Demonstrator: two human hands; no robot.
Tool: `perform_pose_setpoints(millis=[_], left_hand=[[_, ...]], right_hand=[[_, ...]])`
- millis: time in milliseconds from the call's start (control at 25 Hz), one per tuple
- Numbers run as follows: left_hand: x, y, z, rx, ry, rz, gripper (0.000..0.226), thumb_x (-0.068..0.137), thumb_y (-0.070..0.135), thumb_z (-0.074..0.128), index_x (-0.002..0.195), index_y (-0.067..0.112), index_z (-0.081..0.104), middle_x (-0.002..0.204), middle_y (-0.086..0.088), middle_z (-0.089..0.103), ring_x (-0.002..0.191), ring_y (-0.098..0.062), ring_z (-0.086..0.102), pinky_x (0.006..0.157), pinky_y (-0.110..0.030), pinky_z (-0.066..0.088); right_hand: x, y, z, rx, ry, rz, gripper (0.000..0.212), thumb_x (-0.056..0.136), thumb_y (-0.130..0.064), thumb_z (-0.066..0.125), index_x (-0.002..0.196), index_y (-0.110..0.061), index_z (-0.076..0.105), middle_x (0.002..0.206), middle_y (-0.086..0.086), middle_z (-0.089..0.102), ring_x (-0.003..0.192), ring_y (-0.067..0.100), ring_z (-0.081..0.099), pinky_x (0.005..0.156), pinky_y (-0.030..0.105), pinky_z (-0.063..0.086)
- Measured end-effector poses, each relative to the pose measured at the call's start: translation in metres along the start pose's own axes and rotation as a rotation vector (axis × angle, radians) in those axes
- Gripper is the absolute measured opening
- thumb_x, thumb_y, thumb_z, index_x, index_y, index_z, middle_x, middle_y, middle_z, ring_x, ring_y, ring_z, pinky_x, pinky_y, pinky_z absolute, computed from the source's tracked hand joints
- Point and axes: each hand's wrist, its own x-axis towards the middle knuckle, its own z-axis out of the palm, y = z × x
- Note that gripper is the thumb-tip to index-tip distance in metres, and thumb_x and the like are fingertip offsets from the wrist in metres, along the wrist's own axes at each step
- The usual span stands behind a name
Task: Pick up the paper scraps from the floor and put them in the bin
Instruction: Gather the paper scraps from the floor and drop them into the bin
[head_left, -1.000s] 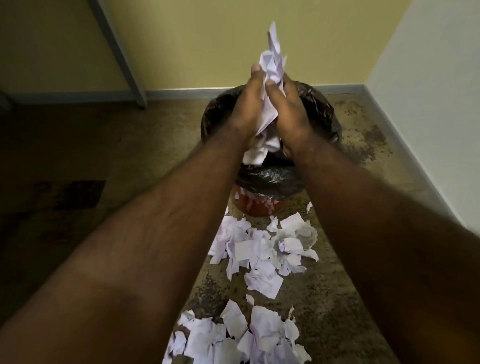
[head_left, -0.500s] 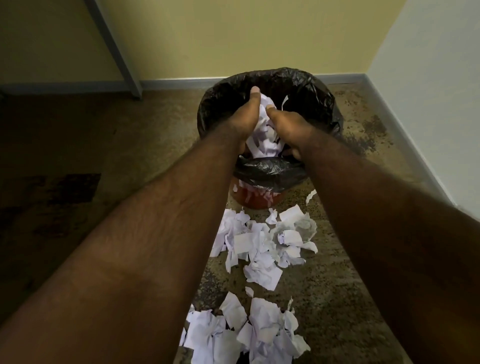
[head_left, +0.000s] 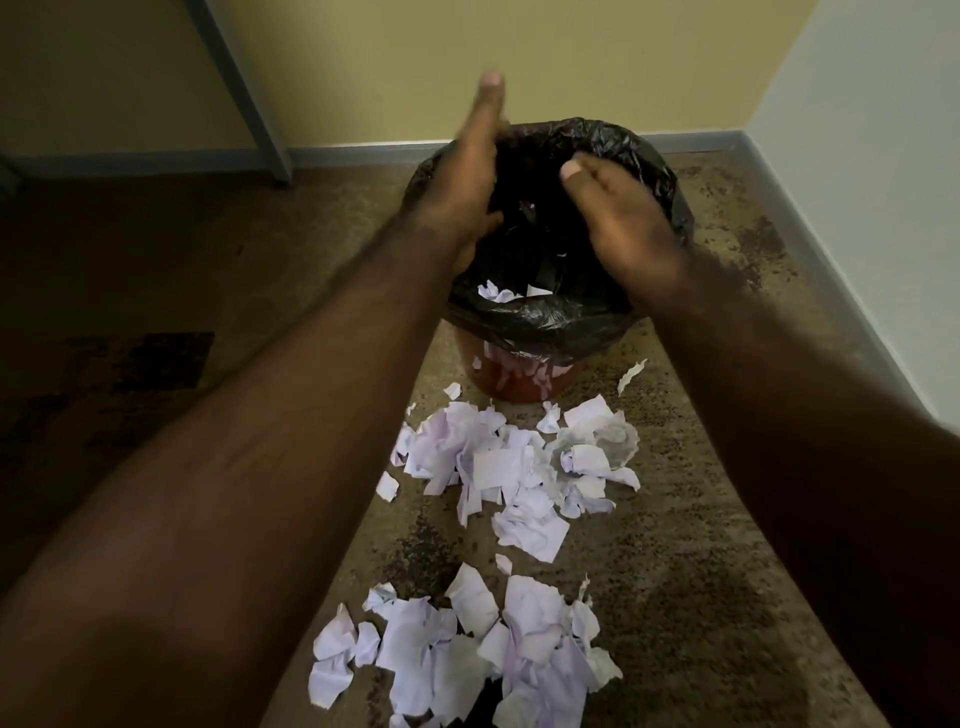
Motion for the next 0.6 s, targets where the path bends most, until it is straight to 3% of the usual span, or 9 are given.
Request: perform_pose_setpoints(millis=[80,160,240,320,360,480,520,600], left_hand=[[-0.011,0.006,-0.028,-0.128,0.105,0.161,0.063,0.100,0.057,0.023,0.133,0.015,0.056,0.144,-0.008,0.051,0.129,-0.026,0.049,0.104,-0.046,0.045],[-0.026,-0.001,-0.068,-0.301,0.336,0.289,0.053,0.102,0.048,0.030,0.102,0.011,0.068,0.110,-0.005,0.069,0.103,-0.022,0.064,0.084,-0.037,0.057],[-0.036,-0.029,-0.115,-0.352,0.601,0.306,0.040,0.099,0.043,0.041,0.080,0.018,0.066,0.081,-0.001,0.068,0.079,-0.020,0.065,0.062,-0.032,0.054],[-0.040,-0.072,-0.154,-0.267,0.738,0.216,0.030,0.096,0.040,0.047,0.077,0.023,0.063,0.075,0.004,0.064,0.068,-0.013,0.061,0.056,-0.028,0.048],[-0.038,-0.096,-0.168,-0.205,0.748,0.151,0.025,0.095,0.039,0.048,0.081,0.025,0.062,0.079,0.007,0.063,0.068,-0.009,0.060,0.058,-0.028,0.047],[-0.039,-0.164,-0.186,0.116,0.591,-0.115,0.020,0.096,0.042,0.052,0.104,0.027,0.062,0.098,0.007,0.062,0.089,-0.012,0.061,0.077,-0.032,0.049],[-0.039,-0.186,-0.186,0.235,0.494,-0.186,0.025,0.098,0.037,0.051,0.114,0.021,0.061,0.104,0.002,0.062,0.096,-0.016,0.061,0.085,-0.034,0.048],[-0.035,-0.226,-0.185,0.427,0.323,-0.257,0.034,0.101,0.021,0.050,0.129,0.002,0.055,0.125,-0.016,0.061,0.117,-0.030,0.057,0.100,-0.036,0.040]], right_hand=[[-0.019,0.002,-0.021,0.172,0.190,-0.167,0.041,0.102,-0.028,0.049,0.141,-0.016,0.049,0.141,0.002,0.054,0.127,0.008,0.052,0.100,0.017,0.046],[-0.044,0.021,-0.043,0.275,0.482,-0.256,0.035,0.100,-0.019,0.050,0.132,-0.007,0.055,0.128,0.004,0.061,0.120,0.011,0.058,0.098,0.021,0.050],[-0.066,0.061,-0.059,0.285,0.737,-0.176,0.034,0.099,-0.017,0.047,0.127,-0.001,0.056,0.119,0.008,0.063,0.113,0.018,0.061,0.097,0.031,0.052],[-0.085,0.111,-0.064,0.214,0.808,-0.004,0.036,0.100,-0.022,0.046,0.127,0.000,0.055,0.118,0.010,0.062,0.107,0.016,0.060,0.096,0.034,0.052],[-0.094,0.139,-0.062,0.148,0.735,0.100,0.036,0.101,-0.024,0.045,0.128,-0.002,0.055,0.119,0.011,0.061,0.105,0.016,0.060,0.093,0.034,0.054],[-0.116,0.216,-0.043,-0.134,0.217,0.413,0.044,0.101,-0.032,0.050,0.138,-0.007,0.047,0.132,0.022,0.056,0.115,0.034,0.057,0.097,0.050,0.051],[-0.118,0.234,-0.034,-0.199,0.057,0.489,0.050,0.100,-0.032,0.054,0.144,-0.009,0.043,0.133,0.020,0.057,0.115,0.036,0.058,0.096,0.049,0.050],[-0.118,0.250,-0.016,-0.238,-0.114,0.583,0.065,0.093,-0.038,0.064,0.145,-0.007,0.040,0.115,0.012,0.062,0.099,0.033,0.063,0.087,0.045,0.053]])
